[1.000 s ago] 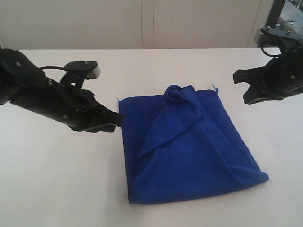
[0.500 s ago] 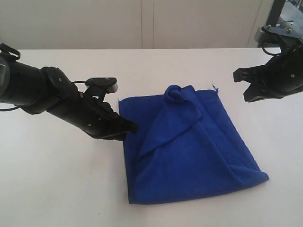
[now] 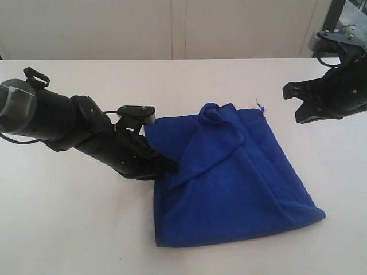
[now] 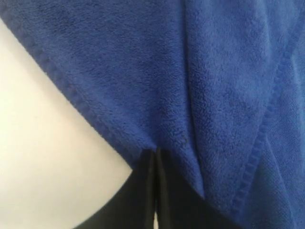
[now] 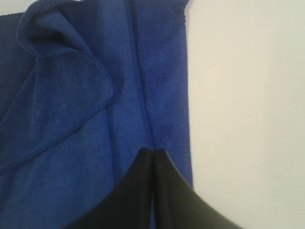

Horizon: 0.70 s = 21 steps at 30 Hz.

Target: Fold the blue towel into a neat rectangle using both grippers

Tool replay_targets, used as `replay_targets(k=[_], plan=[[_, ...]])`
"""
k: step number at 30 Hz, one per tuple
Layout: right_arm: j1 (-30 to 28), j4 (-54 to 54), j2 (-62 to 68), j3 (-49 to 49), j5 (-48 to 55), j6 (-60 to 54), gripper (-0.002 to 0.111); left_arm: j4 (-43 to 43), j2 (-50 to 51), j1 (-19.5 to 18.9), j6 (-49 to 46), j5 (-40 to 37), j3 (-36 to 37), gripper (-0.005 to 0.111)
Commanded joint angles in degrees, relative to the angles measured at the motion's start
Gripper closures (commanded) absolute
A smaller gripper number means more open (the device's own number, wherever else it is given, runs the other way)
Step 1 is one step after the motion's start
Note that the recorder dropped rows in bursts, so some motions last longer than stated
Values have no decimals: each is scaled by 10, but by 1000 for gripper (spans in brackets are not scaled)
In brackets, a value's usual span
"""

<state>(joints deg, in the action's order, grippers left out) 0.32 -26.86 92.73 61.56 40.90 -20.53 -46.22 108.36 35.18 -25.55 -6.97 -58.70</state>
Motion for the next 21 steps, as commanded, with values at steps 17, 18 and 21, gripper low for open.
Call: replay_targets(k=[17, 18, 21], plan=[[-3, 0, -5, -3, 0, -3, 108, 107, 3, -50, -1, 7, 0, 107], [-3, 0, -5, -3, 0, -3, 108, 107, 3, -54, -2, 3, 0, 107], [-3, 0, -5, -3, 0, -3, 108, 129, 3, -72, -1, -7, 0, 107]])
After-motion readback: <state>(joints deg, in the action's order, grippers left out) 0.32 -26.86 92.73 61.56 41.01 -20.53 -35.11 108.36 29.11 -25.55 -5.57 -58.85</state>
